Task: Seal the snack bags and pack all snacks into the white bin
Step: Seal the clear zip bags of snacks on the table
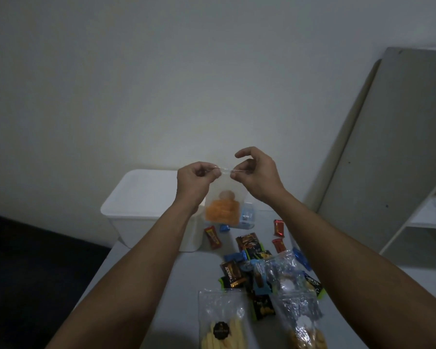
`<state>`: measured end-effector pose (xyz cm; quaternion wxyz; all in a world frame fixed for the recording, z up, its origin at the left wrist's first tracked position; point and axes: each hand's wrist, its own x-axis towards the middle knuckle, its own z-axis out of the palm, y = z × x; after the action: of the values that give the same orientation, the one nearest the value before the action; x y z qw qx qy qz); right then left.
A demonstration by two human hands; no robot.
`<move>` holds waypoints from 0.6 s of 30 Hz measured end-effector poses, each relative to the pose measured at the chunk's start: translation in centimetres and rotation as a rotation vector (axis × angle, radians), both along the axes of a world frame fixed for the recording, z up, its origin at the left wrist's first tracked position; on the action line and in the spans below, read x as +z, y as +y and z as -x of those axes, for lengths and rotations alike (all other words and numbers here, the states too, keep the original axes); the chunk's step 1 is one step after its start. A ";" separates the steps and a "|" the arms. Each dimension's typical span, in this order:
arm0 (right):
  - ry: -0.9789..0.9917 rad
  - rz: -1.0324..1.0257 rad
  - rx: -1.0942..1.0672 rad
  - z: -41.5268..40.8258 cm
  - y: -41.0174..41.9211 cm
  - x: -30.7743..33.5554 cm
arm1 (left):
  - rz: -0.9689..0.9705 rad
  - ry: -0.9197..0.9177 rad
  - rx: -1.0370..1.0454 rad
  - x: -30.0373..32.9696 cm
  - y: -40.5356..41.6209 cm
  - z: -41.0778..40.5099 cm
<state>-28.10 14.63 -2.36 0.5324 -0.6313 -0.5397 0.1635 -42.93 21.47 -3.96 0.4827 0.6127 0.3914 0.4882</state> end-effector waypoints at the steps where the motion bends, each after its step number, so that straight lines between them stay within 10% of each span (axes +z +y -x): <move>1: 0.010 0.001 -0.003 0.0 0.0 0.1 | 0.009 -0.005 -0.035 0.1 0.0 0.1; 18: 0.000 -0.005 -0.005 -0.1 0.2 0.9 | 0.023 -0.033 -0.060 0.7 0.0 0.3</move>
<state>-27.98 14.81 -1.48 0.5342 -0.6315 -0.5384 0.1608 -43.27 21.50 -3.26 0.5105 0.6103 0.3706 0.4790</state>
